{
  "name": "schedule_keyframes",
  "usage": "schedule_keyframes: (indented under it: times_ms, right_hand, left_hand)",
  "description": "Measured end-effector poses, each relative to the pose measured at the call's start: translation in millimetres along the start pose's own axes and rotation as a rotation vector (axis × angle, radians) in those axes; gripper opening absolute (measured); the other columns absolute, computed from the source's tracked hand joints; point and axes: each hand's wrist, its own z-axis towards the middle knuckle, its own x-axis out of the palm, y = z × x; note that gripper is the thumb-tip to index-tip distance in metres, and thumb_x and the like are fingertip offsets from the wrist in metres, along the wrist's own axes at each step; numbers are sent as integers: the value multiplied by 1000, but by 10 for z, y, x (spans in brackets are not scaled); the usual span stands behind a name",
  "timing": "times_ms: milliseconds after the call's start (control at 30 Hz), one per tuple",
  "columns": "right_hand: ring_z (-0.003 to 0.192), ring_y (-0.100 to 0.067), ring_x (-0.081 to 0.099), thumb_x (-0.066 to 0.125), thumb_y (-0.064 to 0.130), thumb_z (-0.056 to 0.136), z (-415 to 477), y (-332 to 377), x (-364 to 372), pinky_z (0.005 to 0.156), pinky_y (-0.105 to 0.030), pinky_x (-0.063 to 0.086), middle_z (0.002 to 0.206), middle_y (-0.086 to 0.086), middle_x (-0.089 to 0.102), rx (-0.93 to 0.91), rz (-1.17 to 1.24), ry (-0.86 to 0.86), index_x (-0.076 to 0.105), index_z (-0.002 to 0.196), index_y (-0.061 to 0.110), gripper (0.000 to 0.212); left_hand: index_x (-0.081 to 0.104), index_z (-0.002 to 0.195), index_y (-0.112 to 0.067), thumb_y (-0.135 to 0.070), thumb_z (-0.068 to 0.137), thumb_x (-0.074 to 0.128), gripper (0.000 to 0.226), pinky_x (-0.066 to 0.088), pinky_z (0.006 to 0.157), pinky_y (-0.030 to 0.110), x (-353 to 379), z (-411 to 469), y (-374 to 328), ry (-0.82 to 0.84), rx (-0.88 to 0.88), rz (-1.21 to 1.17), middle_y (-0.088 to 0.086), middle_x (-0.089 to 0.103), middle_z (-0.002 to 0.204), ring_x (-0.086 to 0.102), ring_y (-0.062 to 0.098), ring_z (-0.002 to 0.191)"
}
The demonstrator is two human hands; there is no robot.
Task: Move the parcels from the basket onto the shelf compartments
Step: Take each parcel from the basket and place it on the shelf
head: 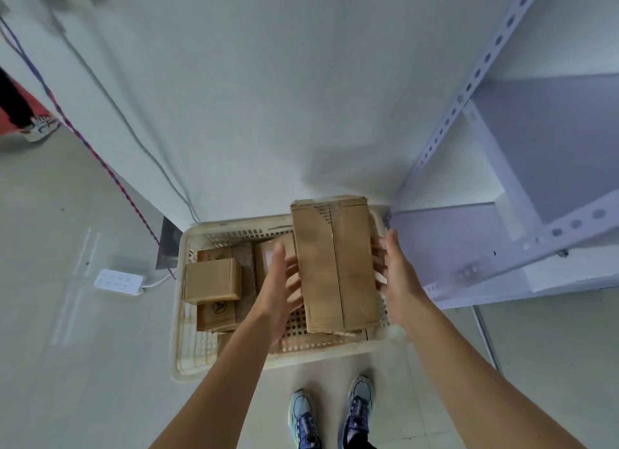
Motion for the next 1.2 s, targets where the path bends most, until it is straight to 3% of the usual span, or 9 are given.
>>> schedule_keyframes:
  times_ms: [100, 233, 433, 567, 600, 733, 833, 1033, 1200]
  right_hand:
    - [137, -21, 55, 41, 98, 73, -199, 305, 40, 118, -57, 39, 148, 3, 61, -92, 50, 4, 58, 145, 42, 93]
    - [127, -16, 60, 30, 79, 98, -423, 684, 93, 101, -42, 49, 138, 2, 67, -173, 98, 9, 61, 143, 36, 69]
    - [126, -28, 63, 24, 79, 98, -704, 1033, 119, 115, -52, 45, 132, -12, 70, -255, 122, 73, 59, 147, 29, 78]
    - [73, -5, 69, 23, 79, 98, -801, 1125, 73, 80, -37, 48, 80, 9, 74, -299, 124, 90, 68, 137, 20, 84]
    - [70, -3, 67, 24, 79, 98, -830, 1139, 64, 76, -35, 46, 75, 12, 72, -311, 124, 91, 68, 136, 21, 82]
    - [98, -17, 66, 29, 83, 94, -912, 1180, 41, 85, -39, 51, 91, 11, 76, -365, 150, 142, 74, 106, 31, 70]
    - [109, -23, 69, 29, 75, 100, -975, 1188, 12, 92, -44, 55, 104, 3, 78, -359, 188, 155, 73, 114, 25, 68]
    - [77, -8, 70, 28, 70, 104, -1063, 1183, -21, 77, -32, 51, 74, 11, 75, -345, 217, 123, 72, 92, 30, 61]
    - [111, -15, 68, 25, 75, 101, -1092, 1186, -24, 90, -35, 50, 103, 8, 81, -349, 194, 132, 73, 125, 32, 68]
  left_hand:
    - [53, 154, -30, -98, 84, 31, 100, 37, 122, 55, 10, -198, -357, 4, 91, 19, -6, 61, 151, 56, 23, 141]
    - [36, 165, -27, -104, 77, 27, 118, 31, 125, 55, 41, -434, -787, 23, 200, 18, -1, 51, 161, 47, 27, 149]
    - [41, 164, -26, -108, 68, 30, 126, 33, 126, 52, 33, -736, -1152, 79, 321, 43, -4, 58, 156, 54, 22, 144]
    - [53, 157, -26, -103, 77, 21, 115, 37, 124, 49, 78, -963, -1276, 90, 367, 71, -3, 64, 150, 56, 18, 142]
    - [59, 152, -28, -97, 84, 16, 106, 39, 122, 47, 95, -1008, -1287, 97, 381, 84, -5, 67, 147, 57, 17, 140]
    - [64, 142, -37, -87, 90, 16, 87, 38, 121, 46, 120, -1123, -1279, 98, 403, 59, -12, 71, 140, 55, 16, 142]
    - [68, 136, -43, -89, 90, 18, 82, 30, 125, 55, 104, -1160, -1253, 73, 419, 76, -15, 69, 142, 52, 16, 144]
    - [68, 138, -34, -83, 96, 18, 81, 27, 125, 63, 96, -1231, -1252, 73, 462, 59, -15, 67, 143, 52, 14, 144]
    - [61, 145, -40, -94, 87, 28, 86, 29, 125, 64, 89, -1239, -1221, 70, 457, 74, -12, 66, 145, 51, 16, 145]
